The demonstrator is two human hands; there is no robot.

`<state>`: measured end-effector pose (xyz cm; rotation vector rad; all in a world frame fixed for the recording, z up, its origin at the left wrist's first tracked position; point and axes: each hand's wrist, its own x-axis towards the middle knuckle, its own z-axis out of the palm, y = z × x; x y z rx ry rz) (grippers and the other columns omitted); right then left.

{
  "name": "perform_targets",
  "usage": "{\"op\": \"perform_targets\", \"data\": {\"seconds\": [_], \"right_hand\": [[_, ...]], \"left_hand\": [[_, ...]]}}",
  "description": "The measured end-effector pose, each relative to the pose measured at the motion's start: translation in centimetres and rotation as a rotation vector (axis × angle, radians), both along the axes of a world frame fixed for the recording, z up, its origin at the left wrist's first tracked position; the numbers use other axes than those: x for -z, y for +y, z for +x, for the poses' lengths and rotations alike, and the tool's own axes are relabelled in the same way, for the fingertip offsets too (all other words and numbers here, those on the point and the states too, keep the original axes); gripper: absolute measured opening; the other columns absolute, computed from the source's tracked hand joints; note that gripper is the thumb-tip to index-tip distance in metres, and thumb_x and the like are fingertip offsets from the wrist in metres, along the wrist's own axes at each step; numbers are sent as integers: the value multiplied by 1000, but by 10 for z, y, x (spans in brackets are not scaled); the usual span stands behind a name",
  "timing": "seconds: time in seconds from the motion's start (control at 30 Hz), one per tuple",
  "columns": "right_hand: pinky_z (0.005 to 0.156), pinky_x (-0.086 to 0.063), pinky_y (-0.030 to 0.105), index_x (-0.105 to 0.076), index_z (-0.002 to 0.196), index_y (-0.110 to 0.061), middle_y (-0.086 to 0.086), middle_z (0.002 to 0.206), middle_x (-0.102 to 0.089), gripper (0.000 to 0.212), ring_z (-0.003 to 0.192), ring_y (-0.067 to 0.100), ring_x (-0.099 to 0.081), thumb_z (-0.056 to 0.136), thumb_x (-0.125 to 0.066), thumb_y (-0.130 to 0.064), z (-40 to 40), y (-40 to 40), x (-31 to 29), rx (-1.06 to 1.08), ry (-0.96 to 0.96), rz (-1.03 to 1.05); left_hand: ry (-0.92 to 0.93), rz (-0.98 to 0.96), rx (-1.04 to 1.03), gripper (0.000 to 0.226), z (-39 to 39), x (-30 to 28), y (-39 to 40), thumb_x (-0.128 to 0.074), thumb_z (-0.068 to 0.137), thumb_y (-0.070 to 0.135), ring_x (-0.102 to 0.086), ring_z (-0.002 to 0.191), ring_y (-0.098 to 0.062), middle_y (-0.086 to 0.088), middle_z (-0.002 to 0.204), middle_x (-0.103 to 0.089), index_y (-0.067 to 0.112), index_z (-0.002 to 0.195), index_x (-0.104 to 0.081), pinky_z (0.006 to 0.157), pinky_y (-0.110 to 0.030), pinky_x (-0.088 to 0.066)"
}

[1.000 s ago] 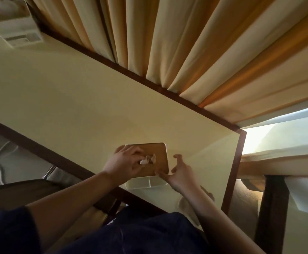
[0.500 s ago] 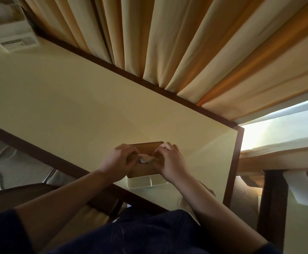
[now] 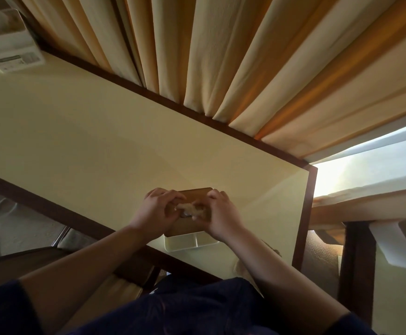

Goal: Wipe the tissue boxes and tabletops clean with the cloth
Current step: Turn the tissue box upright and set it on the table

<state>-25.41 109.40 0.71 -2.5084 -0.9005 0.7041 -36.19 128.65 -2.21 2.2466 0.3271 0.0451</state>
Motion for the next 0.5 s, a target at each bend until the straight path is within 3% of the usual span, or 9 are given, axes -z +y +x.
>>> {"op": "perform_targets", "data": {"seconds": [0.13, 0.3, 0.4, 0.5], "right_hand": [[82, -48, 37, -73, 106, -29, -10, 110, -52, 15, 110, 20, -50, 92, -72, -23, 7, 1, 3, 15, 15, -20], [86, -48, 36, -70, 112, -23, -6, 114, -55, 23, 112, 21, -52, 90, -68, -16, 18, -2, -1, -17, 62, -33], [86, -52, 38, -67, 121, -28, -6, 115, -56, 38, 110, 20, -56, 84, -76, -27, 22, -3, -8, -10, 92, -12], [72, -47, 28, -67, 119, -31, -8, 107, -52, 43, 96, 13, -53, 78, -80, -37, 24, -10, -10, 49, 2, 91]], "left_hand": [[-14, 39, 20, 30, 4, -9, -2, -58, 79, 43, -61, 94, -15, 14, 89, -69, 31, 99, -78, 86, -38, -51], [-15, 64, 6, 27, 2, -13, 1, -60, 80, 39, -59, 90, -12, 24, 84, -61, 29, 95, -78, 85, -38, -50], [10, 40, -10, 26, 0, -10, 2, -60, 80, 40, -58, 91, -10, 24, 87, -62, 30, 96, -77, 87, -40, -51], [38, 17, -22, 30, 0, -11, 3, -56, 79, 45, -59, 92, -12, 17, 89, -67, 33, 98, -77, 87, -41, -50]]}}
